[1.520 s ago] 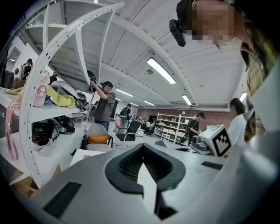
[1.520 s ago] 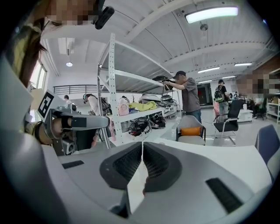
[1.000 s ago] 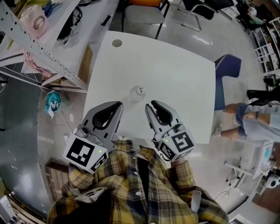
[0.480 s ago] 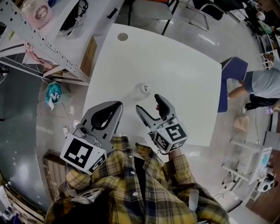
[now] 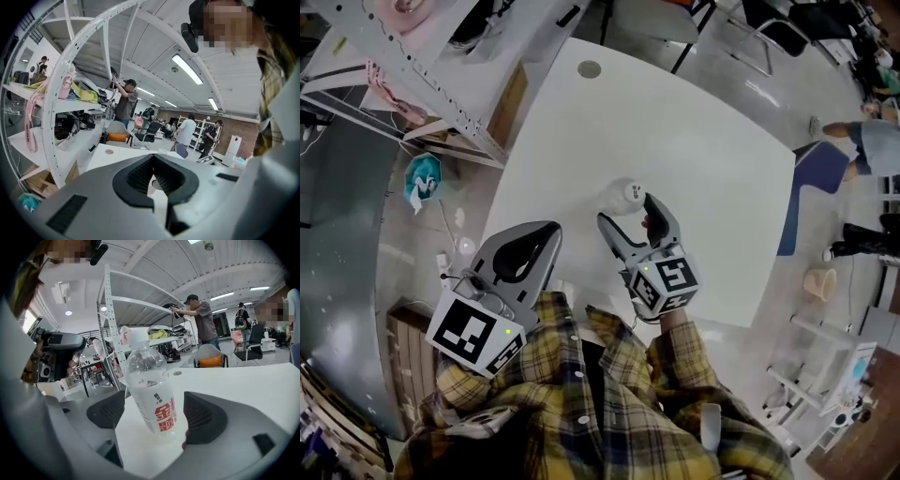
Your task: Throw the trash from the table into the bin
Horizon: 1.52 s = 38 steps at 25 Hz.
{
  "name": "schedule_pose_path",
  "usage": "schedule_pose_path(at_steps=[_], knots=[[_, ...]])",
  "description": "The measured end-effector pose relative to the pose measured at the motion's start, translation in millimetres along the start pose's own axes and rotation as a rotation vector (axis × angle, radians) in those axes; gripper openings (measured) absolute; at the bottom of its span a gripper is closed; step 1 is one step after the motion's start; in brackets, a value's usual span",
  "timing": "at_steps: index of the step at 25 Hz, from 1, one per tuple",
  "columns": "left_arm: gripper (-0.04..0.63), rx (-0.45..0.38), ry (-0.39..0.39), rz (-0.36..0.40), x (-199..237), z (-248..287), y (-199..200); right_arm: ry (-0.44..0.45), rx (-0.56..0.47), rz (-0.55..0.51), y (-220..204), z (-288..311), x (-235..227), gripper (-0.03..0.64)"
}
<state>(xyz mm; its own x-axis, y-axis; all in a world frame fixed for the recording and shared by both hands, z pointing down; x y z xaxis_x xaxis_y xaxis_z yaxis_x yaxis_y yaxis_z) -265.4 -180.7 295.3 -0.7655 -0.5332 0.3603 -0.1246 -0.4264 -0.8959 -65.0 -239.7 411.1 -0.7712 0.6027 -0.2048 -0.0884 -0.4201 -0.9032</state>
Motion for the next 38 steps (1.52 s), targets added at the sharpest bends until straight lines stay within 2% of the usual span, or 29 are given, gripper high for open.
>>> schedule_pose_path(at_steps=[9, 14, 16, 17, 20, 29, 38], knots=[[0.008, 0.010, 0.058, -0.032, 8.1, -12.1, -12.0, 0.024, 0.024, -0.013, -10.4, 22.6, -5.0, 0.365], [0.008, 0.011, 0.085, -0.047, 16.4, -17.9, -16.2, 0.007, 0.048, -0.036, -12.3, 32.0, -5.5, 0.363], [0.008, 0.007, 0.089, -0.050, 19.6, -18.5, -15.1, 0.005, 0.065, -0.047, -12.1, 33.8, -5.2, 0.357], [0.008, 0.006, 0.090, -0.051, 20.8, -18.4, -14.4, 0.002, 0.072, -0.053, -11.7, 34.1, -5.1, 0.324], [0.008, 0.002, 0.085, -0.050, 24.9, -17.7, -12.2, -0.004, 0.082, -0.064, -10.9, 35.3, -4.7, 0.316], [0.008, -0.015, 0.042, -0.046, 31.9, -15.4, -2.9, -0.052, 0.053, -0.048, 4.9, 30.2, -1.8, 0.302], [0.008, -0.021, -0.090, -0.022, 40.3, 1.6, 11.6, -0.128, 0.025, -0.014, 31.0, 18.9, 7.0, 0.299]])
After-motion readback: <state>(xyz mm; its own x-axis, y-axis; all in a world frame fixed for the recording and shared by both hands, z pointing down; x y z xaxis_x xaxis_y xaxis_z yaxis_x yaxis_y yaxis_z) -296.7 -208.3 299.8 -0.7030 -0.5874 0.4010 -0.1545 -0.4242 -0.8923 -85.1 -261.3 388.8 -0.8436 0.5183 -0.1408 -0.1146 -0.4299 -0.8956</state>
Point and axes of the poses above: the fingertips, and each gripper's own axes: z forward along the fingers, x to its left, y out of its top, the point moved 8 cm from there along -z, backward along the fingers, and after that the axes turned 2 degrees about -z, right-handed, at the moved point
